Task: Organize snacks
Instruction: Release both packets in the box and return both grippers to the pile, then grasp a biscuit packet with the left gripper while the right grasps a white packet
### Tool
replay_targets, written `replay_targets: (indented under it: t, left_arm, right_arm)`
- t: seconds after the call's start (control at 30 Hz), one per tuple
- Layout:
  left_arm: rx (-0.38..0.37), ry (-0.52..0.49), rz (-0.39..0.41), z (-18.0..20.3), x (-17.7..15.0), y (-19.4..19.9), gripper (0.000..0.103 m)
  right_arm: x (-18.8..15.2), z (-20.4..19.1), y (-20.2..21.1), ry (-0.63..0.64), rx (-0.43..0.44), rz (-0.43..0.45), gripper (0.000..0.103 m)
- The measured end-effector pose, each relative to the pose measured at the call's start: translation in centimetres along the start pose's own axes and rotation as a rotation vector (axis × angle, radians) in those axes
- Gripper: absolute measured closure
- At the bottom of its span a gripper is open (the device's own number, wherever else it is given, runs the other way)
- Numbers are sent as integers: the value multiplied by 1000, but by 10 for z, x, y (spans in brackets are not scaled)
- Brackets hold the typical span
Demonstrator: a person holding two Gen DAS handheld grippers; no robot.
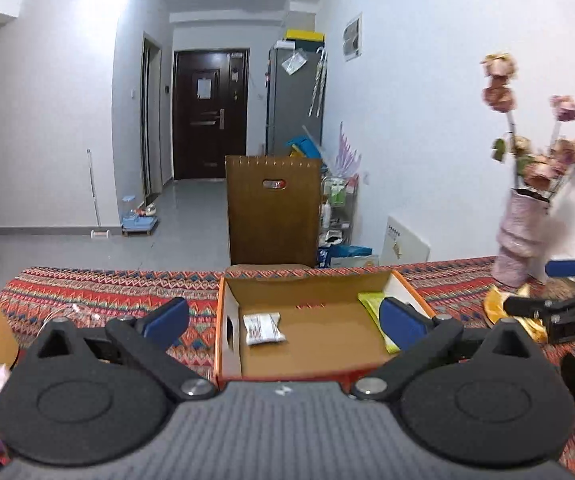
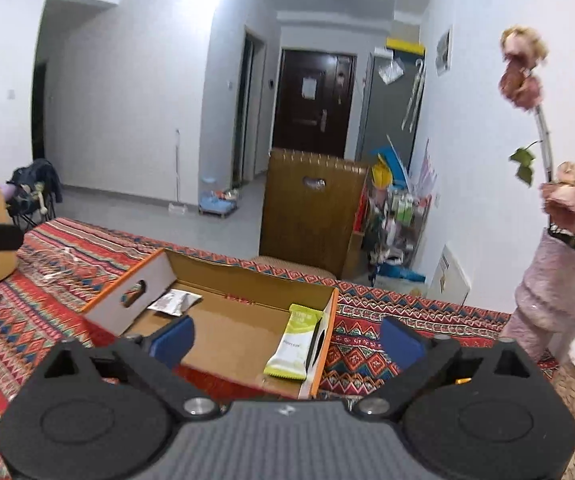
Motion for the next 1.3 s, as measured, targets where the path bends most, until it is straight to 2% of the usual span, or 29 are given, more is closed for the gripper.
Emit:
replay_targets:
  t: [0.2, 0.4, 0.6, 0.8, 1.0, 1.3]
  left_arm:
    - [-4, 18, 49, 3, -70, 73, 0]
    - [61, 20, 88, 4, -136, 120, 0]
    - [71, 59, 8, 2, -198, 148, 0]
    - [75, 25, -54, 2, -237, 162, 0]
    - [90, 33, -81, -1, -245, 161, 0]
    - [78, 65, -122, -8, -238, 139, 0]
  right_arm:
    - [-56, -15, 67, -17, 23, 43, 2]
    - [-121, -30, 108, -37, 25, 81, 1]
    - [-199, -67, 144, -73, -25, 64, 1]
    - [-261, -102, 174, -117, -89, 26, 1]
    - [-283, -122, 190, -95, -49, 6, 1]
    - [-267, -120, 176, -120, -34, 24, 1]
Point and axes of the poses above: each gripper's, at about its wrist camera, not at the fingertips, and y roughly against the way its jaws point, z to its right, x to its top, the point moved 3 cm from there along -y, roughly the way its jaws point, and after that the axes turned 6 degrees about x, right-handed, at the moved point
